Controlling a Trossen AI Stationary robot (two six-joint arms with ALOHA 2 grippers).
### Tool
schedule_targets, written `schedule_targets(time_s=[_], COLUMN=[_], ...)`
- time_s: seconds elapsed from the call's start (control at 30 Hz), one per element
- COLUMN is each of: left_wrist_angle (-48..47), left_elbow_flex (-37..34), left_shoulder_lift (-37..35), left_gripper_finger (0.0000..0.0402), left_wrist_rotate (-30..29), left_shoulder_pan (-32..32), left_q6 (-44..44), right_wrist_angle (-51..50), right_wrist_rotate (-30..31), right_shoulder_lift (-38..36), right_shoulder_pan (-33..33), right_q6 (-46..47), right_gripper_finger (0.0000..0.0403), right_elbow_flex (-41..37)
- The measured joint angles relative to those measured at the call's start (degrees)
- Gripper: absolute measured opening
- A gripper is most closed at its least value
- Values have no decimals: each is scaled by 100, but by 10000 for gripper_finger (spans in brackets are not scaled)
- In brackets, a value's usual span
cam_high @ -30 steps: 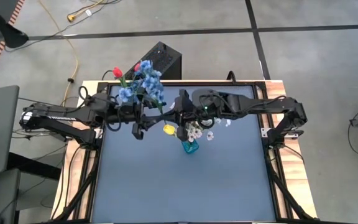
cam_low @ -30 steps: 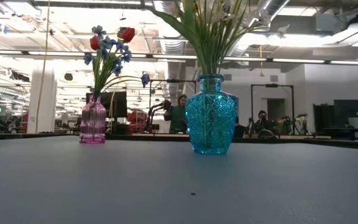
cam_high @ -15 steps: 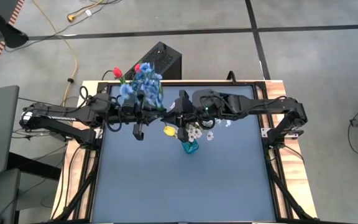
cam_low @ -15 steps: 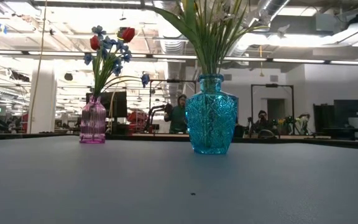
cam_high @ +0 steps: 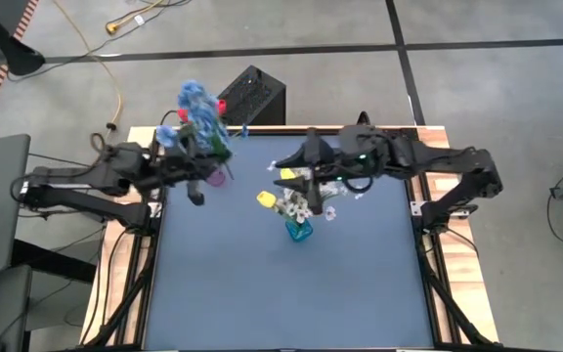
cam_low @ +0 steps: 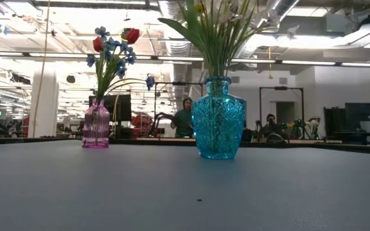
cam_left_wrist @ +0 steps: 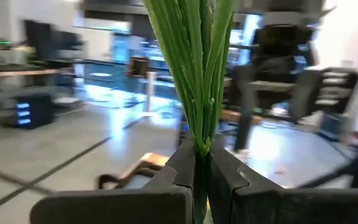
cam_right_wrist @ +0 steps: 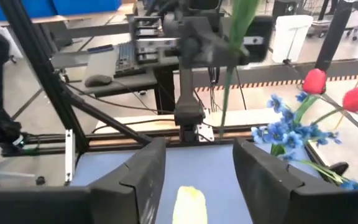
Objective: Sort flowers into vase by color
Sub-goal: Put the blue flower into the violet vase
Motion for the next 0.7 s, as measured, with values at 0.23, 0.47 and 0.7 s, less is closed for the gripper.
schedule_targets(time_s=[0.23,0.47,0.7], left_wrist_angle=[-97,-134,-258], left_elbow_flex=[-887,-1657,-2159], left_shoulder_lift=[-1058,-1898,-2295], left_gripper_finger=[1,0,0], left_wrist_rotate=[-1364,-2675,-4184], left_shoulder_pan=[-13,-14,-11], left_q6=[-35,28,-243], right_wrist_angle=[-237,-442,-629], right_wrist_rotate=[-4,-4,-4], right_shoulder_lift=[-253,-227,-227], right_shoulder_pan=[7,0,-13], right_q6=[64,66,108], right_gripper_finger=[214,208,208], right_elbow_flex=[0,0,0])
